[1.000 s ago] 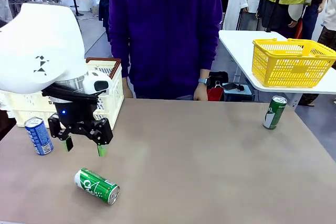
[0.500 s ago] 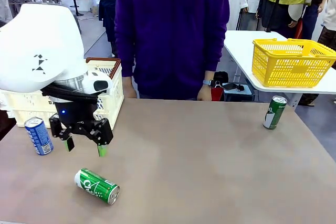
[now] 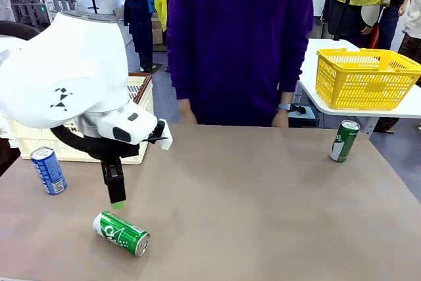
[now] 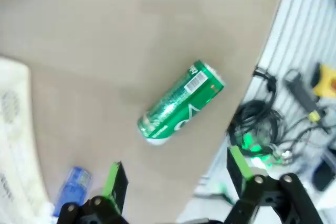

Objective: Place the drinks into the Shopping basket.
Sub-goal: Pick up one drink and place it into the Shopping basket.

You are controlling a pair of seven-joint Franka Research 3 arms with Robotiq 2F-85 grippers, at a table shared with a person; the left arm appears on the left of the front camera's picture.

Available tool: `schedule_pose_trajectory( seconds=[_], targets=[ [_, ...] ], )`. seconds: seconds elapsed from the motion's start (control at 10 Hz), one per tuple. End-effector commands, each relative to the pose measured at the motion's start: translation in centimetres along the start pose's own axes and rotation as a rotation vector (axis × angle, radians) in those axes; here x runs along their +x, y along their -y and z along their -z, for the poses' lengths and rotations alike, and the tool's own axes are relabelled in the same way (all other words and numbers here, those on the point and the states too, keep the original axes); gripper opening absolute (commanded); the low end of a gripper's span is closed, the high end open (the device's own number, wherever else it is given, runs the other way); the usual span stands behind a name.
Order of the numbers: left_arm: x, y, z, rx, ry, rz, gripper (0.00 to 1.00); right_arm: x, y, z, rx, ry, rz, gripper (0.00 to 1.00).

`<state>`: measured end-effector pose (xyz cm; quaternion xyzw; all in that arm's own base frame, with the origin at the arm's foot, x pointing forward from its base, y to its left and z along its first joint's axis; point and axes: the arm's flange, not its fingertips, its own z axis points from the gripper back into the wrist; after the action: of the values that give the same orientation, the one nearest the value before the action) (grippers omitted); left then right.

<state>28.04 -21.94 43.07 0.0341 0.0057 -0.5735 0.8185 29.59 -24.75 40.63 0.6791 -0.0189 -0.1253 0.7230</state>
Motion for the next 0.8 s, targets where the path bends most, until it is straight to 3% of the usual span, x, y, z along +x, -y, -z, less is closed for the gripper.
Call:
schedule_pose_trajectory(
  seconds=[0.0, 0.1, 0.2, 0.4, 0.5, 0.7],
  targets=[
    [-4.4, 0.6, 4.1, 0.146, 0.377, 1.596, 1.00, -0.1, -0.2, 0.0, -0.008, 0.002, -0.003, 1.00],
    [-4.7, 0.7, 4.5, 0.151, 0.428, 1.797, 1.00, -0.1, -0.2, 0.0, -0.008, 0.002, -0.003, 1.00],
    [-4.7, 0.5, 4.7, 0.122, 0.475, 1.901, 1.00, -0.1, -0.2, 0.0, -0.008, 0.002, -0.003, 1.00],
    [-4.3, -0.3, 5.2, -0.024, 0.491, 1.851, 1.00, -0.1, -0.2, 0.0, -0.008, 0.002, -0.003, 1.00],
    [1.0, -2.0, -0.7, 0.125, 0.075, 0.659, 1.00, -0.1, -0.2, 0.0, -0.008, 0.002, -0.003, 1.00],
    [1.0, -2.0, -0.7, 0.125, 0.075, 0.659, 1.00, -0.1, -0.2, 0.0, -0.008, 0.002, -0.003, 1.00]
  ],
)
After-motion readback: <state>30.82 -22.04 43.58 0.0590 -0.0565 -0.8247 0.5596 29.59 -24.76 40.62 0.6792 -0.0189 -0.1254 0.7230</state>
